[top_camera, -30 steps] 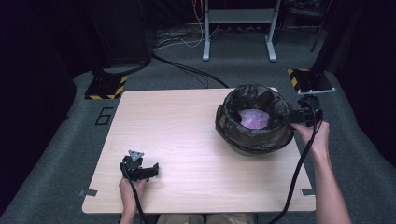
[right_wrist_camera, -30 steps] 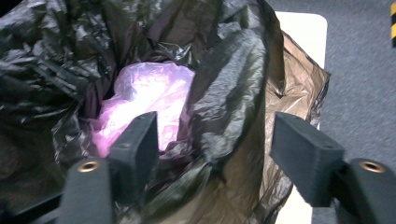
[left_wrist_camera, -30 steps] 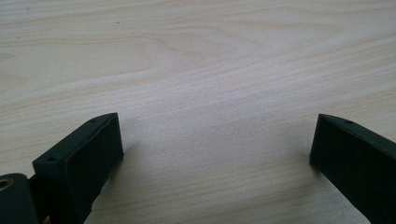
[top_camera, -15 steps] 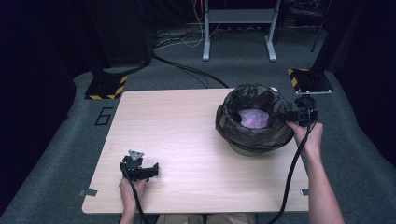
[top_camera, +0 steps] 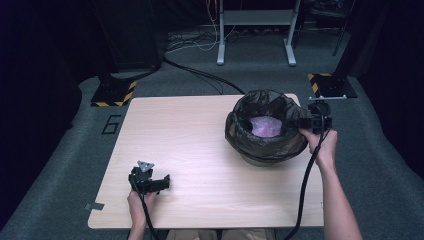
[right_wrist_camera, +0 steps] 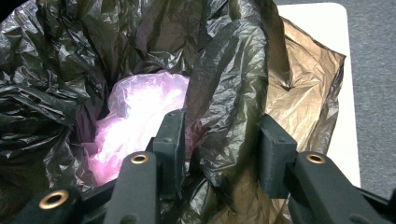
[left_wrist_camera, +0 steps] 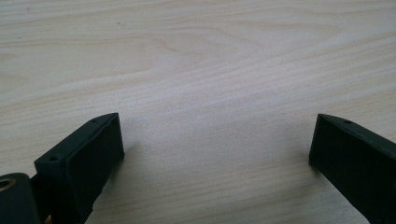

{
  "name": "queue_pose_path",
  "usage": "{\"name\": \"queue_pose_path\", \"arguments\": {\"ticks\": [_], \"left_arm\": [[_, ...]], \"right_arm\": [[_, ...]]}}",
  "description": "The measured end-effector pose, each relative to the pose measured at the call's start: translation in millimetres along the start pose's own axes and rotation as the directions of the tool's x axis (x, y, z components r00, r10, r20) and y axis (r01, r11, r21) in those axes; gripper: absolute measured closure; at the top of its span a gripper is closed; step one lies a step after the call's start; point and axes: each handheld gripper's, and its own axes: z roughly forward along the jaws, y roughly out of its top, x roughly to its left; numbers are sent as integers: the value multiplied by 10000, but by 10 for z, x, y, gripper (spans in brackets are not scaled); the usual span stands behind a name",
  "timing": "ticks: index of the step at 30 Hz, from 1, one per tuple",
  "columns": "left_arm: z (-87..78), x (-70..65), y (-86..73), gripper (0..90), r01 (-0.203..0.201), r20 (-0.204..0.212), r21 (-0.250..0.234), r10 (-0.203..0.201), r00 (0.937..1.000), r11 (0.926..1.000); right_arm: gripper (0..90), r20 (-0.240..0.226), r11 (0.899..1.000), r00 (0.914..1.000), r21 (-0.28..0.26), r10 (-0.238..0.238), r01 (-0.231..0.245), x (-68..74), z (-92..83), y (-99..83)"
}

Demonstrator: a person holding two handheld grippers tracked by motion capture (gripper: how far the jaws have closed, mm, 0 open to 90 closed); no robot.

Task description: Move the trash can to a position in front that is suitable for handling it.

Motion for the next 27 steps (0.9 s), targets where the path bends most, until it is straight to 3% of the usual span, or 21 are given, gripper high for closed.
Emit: {"name": "queue_pose_path", "arguments": {"ticks": [16, 27], "left_arm": [[0, 2, 0, 26, -16, 6, 9, 16, 10000, 10000], [-2, -1, -1, 30, -12, 25, 1, 12, 10000, 10000]], "right_arm": [[577, -468, 9998, 9988, 117, -129, 135, 407, 250, 95], [569, -733, 9983, 9960, 228, -518, 536, 712, 399, 137]]}}
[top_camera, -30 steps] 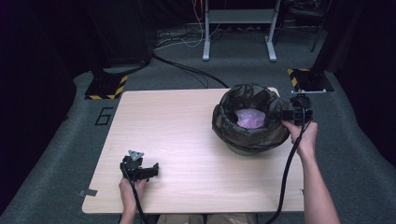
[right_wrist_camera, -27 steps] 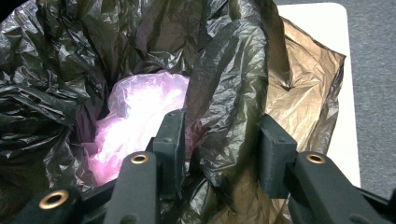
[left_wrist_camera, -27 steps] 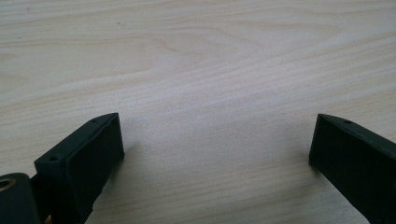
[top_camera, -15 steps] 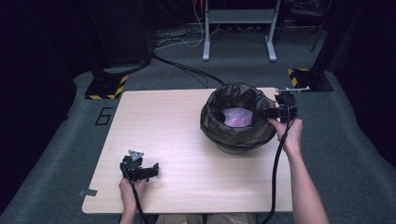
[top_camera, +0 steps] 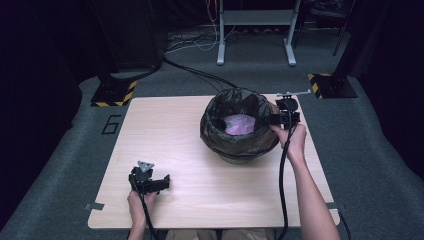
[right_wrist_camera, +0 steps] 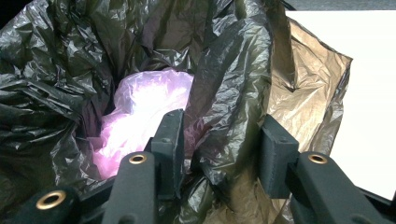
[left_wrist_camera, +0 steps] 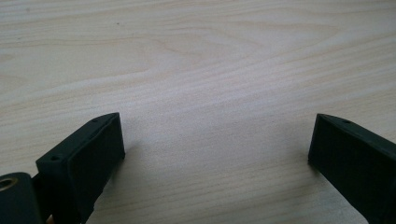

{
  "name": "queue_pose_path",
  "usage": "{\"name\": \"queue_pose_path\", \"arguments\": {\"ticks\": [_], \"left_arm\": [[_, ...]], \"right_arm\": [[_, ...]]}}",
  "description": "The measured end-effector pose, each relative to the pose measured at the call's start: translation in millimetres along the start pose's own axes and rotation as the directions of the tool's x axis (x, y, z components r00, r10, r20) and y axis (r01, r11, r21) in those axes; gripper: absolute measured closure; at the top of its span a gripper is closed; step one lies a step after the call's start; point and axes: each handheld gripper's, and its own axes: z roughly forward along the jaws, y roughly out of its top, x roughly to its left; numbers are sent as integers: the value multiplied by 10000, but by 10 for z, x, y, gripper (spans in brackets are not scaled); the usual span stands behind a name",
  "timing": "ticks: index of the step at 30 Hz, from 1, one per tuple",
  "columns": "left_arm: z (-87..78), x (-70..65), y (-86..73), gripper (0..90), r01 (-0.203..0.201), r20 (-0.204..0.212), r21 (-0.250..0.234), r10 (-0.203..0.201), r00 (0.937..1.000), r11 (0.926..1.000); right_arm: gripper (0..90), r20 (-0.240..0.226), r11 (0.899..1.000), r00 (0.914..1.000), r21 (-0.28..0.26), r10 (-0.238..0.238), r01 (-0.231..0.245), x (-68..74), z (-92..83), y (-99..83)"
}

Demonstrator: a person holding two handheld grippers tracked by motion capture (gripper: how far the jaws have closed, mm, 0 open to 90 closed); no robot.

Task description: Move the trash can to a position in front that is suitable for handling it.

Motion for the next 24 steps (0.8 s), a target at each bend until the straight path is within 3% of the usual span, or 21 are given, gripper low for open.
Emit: {"name": "queue_pose_path", "arguments": {"ticks": [24], "left_arm": [[-1, 0, -1, 31, 25, -31, -7, -25, 10000, 10000]], "right_arm": [[541, -346, 9995, 9989, 47, -324, 325, 527, 269, 55]]}}
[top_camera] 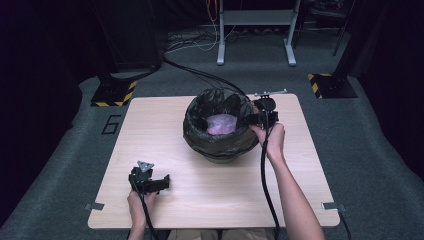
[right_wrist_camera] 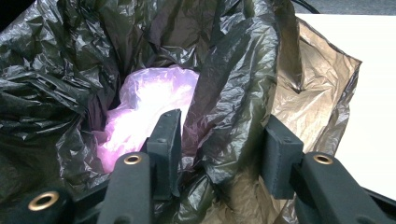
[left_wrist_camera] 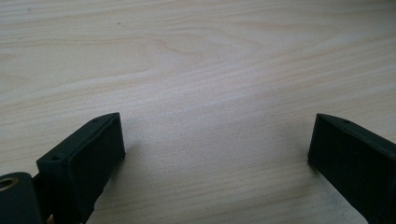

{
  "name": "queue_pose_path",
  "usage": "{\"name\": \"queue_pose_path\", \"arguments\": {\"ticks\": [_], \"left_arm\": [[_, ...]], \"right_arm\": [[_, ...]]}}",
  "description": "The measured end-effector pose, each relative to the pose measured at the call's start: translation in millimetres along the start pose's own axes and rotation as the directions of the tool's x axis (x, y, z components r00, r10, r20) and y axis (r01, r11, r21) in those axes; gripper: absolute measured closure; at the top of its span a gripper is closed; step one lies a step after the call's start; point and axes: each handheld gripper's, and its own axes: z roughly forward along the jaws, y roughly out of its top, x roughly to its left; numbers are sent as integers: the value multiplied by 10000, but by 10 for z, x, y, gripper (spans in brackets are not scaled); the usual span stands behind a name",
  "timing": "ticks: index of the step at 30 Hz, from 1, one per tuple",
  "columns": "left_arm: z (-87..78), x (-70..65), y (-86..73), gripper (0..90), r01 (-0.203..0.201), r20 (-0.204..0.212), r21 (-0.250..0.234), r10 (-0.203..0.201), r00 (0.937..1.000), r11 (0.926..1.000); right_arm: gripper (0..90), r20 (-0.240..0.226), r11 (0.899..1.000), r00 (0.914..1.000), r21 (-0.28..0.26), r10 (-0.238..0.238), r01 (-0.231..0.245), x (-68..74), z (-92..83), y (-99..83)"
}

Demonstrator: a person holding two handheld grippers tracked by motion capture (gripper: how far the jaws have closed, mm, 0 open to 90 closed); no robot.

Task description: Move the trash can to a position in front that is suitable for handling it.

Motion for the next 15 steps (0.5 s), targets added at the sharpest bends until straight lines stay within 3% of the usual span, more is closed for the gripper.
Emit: {"name": "queue_pose_path", "arguments": {"ticks": [2, 6, 9, 11, 15], "left_arm": [[0, 0, 0, 31, 1, 0, 0, -1, 10000, 10000], [-2, 1, -2, 32, 22, -5, 0, -22, 10000, 10000], [-2, 1, -1, 32, 25, -1, 1, -25, 10000, 10000], [-1, 1, -1, 32, 28, -1, 2, -28, 10000, 10000], [-1, -1, -1, 32, 31, -9, -33, -31, 10000, 10000]], "right_arm": [[540, -4, 10000, 10000, -5, -35, 35, 23, 12, 3], [312, -155, 9987, 9986, -62, -511, 511, 106, 47, 15], [168, -481, 9934, 9944, -710, -939, 904, 53, -109, -11], [143, -660, 9881, 9905, -1037, -1204, 1132, -7, -237, -53], [98, -536, 9750, 9807, -1312, -1878, 1795, -103, -471, -175]]}}
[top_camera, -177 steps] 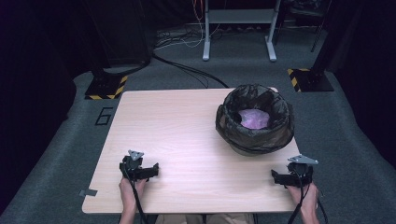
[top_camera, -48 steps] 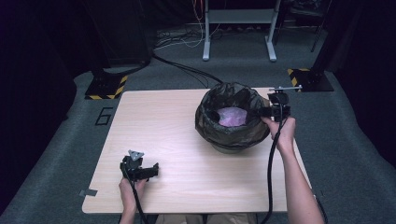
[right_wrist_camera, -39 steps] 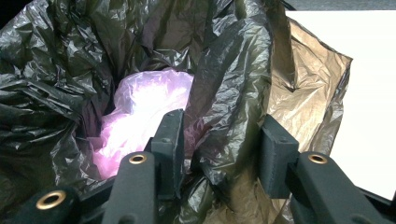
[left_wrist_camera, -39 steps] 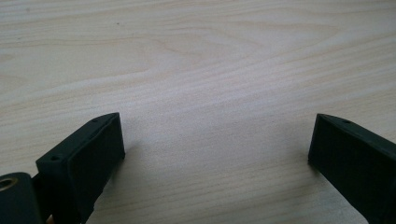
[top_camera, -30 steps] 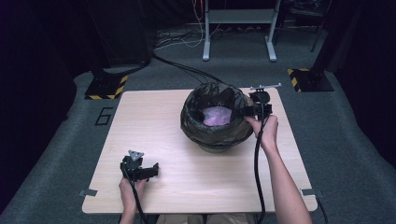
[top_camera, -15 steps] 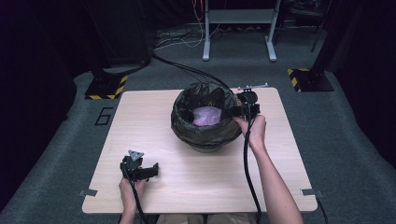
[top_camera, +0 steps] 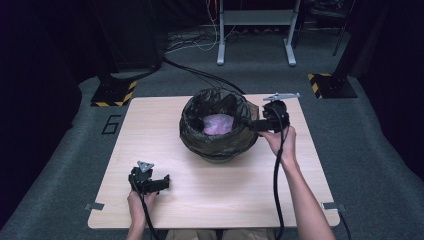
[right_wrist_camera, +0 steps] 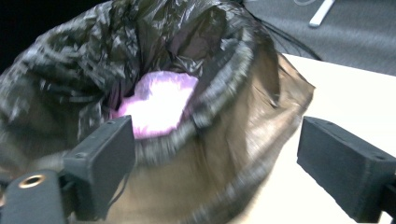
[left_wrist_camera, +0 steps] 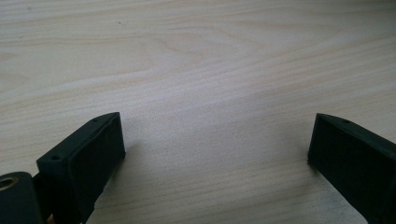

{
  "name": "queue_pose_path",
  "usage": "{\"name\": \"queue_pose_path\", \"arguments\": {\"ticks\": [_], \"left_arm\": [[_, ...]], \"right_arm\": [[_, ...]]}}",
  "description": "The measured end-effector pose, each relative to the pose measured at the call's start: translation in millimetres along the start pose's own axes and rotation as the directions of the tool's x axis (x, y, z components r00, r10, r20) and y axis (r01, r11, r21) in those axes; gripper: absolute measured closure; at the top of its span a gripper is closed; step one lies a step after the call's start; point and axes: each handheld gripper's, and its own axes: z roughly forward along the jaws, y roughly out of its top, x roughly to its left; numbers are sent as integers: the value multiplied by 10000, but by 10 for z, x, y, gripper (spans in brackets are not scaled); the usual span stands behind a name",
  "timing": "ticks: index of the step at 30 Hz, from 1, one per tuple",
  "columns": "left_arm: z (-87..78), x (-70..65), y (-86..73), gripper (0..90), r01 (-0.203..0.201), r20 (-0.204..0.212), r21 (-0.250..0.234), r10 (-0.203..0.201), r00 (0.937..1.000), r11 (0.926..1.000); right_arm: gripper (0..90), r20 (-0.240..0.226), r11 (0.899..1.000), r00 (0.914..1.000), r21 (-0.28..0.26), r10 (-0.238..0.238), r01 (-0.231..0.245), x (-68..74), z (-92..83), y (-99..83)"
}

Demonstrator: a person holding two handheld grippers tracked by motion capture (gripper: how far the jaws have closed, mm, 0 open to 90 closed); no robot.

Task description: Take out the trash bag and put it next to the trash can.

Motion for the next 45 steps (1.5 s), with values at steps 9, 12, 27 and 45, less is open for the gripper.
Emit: {"name": "queue_pose_path", "arguments": {"ticks": [9, 12, 27, 45], "left_arm": [[-31, 29, 58, 29, -373, 740, 95, 365, 9966, 9993], [-112, 23, 175, 21, -798, 1143, -350, 834, 9899, 9962], [-197, -130, 848, 150, -1819, 2439, -2173, 2338, 9412, 9590], [-59, -439, 1015, 851, -3048, 2401, -3593, 4030, 8831, 8821]], "right_arm": [[48, 248, 9937, 9934, 33, -1124, 1123, -96, -314, -447], [45, 210, 9910, 9908, 97, -1338, 1336, -81, -284, -584], [27, -199, 9760, 9773, 507, -2108, 2116, 105, 80, -718], [841, -402, 9841, 9833, -186, -1775, 1769, 94, 182, -732]]}}
